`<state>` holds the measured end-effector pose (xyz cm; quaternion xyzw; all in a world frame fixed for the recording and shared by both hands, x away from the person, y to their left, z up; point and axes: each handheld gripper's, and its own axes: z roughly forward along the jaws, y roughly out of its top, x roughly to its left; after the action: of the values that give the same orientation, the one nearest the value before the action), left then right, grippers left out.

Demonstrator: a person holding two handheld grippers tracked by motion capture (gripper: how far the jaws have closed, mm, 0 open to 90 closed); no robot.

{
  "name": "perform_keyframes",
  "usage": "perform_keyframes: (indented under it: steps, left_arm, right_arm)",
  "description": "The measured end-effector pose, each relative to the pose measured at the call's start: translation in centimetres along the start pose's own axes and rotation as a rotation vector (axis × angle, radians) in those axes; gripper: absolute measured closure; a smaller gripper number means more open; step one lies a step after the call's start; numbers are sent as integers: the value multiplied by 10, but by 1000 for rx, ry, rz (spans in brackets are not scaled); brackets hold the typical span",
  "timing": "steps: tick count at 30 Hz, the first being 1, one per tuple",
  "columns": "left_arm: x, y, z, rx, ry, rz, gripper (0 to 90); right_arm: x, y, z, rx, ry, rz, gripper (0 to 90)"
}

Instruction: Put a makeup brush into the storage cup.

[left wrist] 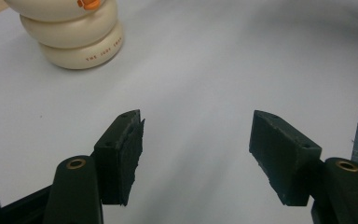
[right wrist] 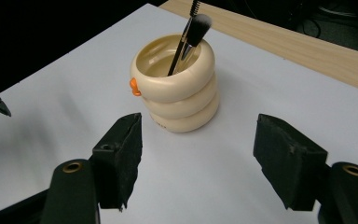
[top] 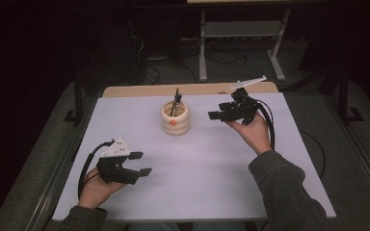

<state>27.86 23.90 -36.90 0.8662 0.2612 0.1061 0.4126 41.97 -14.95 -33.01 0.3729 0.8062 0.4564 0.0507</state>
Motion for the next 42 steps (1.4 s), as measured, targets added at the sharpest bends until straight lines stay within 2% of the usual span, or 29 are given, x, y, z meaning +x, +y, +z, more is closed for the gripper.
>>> perform_keyframes:
  steps: [7,13,25,36,42]
  left_arm:
    - [1,0,0,-4,1,-4,334]
    - [2,-1,0,-10,5,-17,327]
    - [7,-5,1,-10,18,-35,315]
    - [9,-7,0,-18,44,-42,282]
    - [9,-8,0,-27,53,-61,277]
  right_arm:
    - [1,-4,-3,-10,-4,-8,308]
    - [-1,-15,-5,-3,-8,14,294]
    - [4,-27,-14,-20,-23,-9,273]
    - [5,-53,-22,-16,-46,-8,252]
    - [3,-62,-25,-13,-52,7,250]
